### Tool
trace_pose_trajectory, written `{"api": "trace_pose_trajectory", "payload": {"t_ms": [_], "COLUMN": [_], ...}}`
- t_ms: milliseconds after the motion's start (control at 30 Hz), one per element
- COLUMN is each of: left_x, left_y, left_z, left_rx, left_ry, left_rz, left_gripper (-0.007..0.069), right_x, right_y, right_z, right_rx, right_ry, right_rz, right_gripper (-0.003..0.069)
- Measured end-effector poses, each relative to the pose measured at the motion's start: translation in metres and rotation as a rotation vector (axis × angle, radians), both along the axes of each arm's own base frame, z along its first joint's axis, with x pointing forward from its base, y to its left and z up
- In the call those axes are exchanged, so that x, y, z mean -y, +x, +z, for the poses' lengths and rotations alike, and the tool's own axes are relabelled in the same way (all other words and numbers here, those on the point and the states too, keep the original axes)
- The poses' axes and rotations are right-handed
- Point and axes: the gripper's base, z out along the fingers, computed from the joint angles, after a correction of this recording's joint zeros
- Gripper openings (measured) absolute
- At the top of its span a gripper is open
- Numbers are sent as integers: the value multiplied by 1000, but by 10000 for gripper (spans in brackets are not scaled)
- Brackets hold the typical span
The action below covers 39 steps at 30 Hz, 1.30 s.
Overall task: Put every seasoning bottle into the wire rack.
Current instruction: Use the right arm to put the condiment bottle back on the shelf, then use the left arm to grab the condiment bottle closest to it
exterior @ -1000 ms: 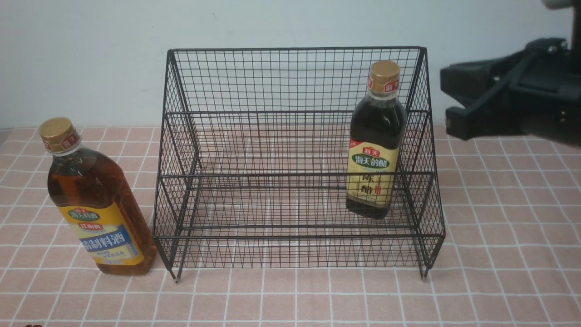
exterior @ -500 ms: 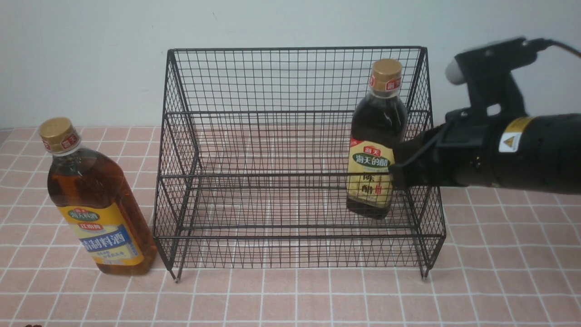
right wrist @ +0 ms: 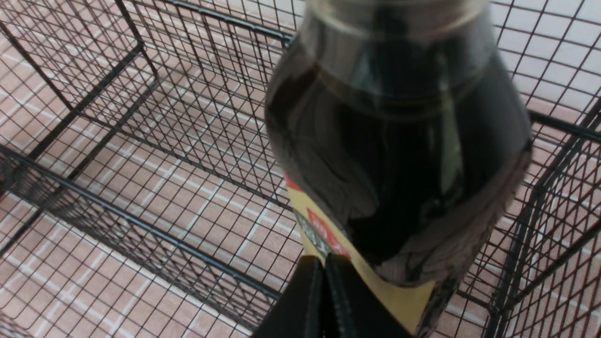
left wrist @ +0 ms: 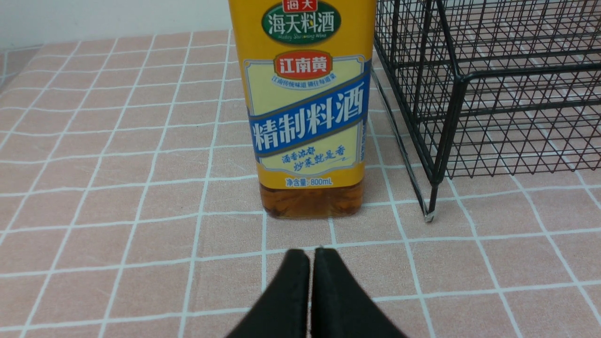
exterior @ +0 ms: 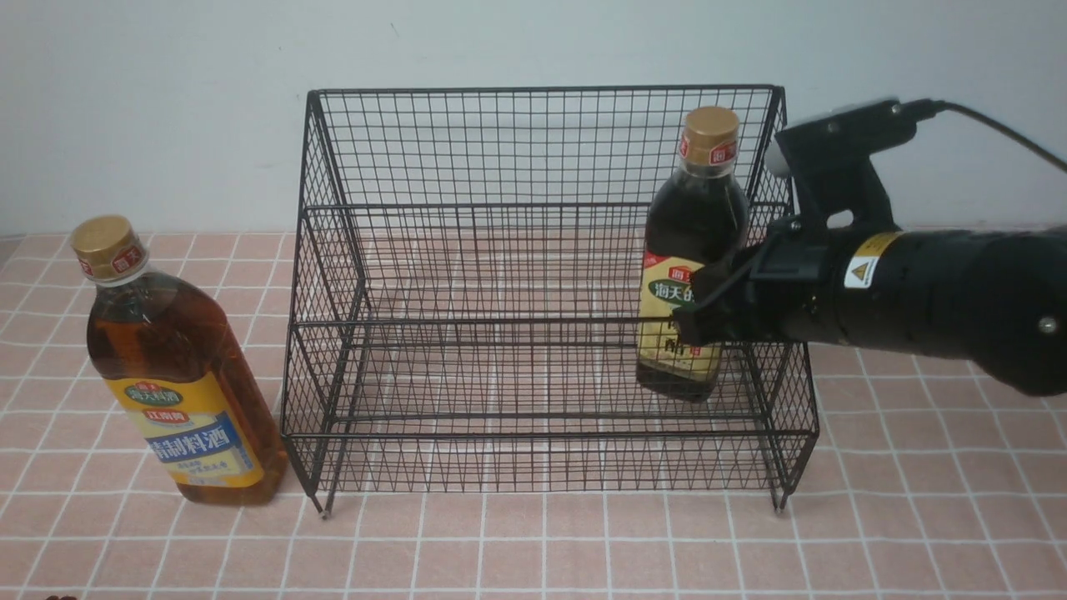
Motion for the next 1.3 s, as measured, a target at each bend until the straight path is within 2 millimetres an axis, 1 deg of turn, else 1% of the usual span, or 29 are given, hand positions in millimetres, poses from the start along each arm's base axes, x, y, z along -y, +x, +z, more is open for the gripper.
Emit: {"api": "trace_pose_trajectory", "payload": {"t_ms": [133, 300, 567, 667, 767, 833, 867, 900, 967, 1000, 1100, 1133, 1167, 1200, 1233, 1300], "left_x": [0, 0, 0, 0, 0, 0, 0, 0, 0, 0, 0, 0, 0, 0, 0, 0], "left_y": [0, 0, 0, 0, 0, 0, 0, 0, 0, 0, 0, 0, 0, 0, 0, 0], "left_z": [0, 0, 0, 0, 0, 0, 0, 0, 0, 0, 0, 0, 0, 0, 0, 0], "left_rx": [0, 0, 0, 0, 0, 0, 0, 0, 0, 0, 0, 0, 0, 0, 0, 0], "left_ry": [0, 0, 0, 0, 0, 0, 0, 0, 0, 0, 0, 0, 0, 0, 0, 0], "left_rz": [0, 0, 0, 0, 0, 0, 0, 0, 0, 0, 0, 0, 0, 0, 0, 0], "left_gripper": [-7, -7, -7, -7, -7, -7, -7, -7, -7, -7, -7, -7, -7, -7, -7, -7], "right_x": [6, 12, 12, 14, 19, 24, 28, 29, 40, 44, 61, 66, 73, 74, 88, 99], "right_y": [7, 11, 11, 7, -6, -18, -26, -27, -50, -58, -90, -99, -113, -115, -138, -158], "right_z": [-7, -7, -7, -5, 9, 27, 41, 43, 75, 84, 115, 122, 131, 132, 144, 151], "right_rx": [-15, -6, -7, -27, -44, -7, 31, 36, 139, 172, 277, 294, 323, 322, 356, 365], "right_ry": [-11, -22, -30, -39, -54, -44, -30, -27, 3, 9, 54, 75, 92, 95, 124, 155], "right_rz": [-26, -41, -37, -31, -15, -9, -7, -7, -4, -3, -15, -25, -36, -39, -66, -97], "right_gripper": [-15, -15, -15, -15, -15, -15, -15, -15, -15, -15, -15, -15, -15, -15, -15, -15]}}
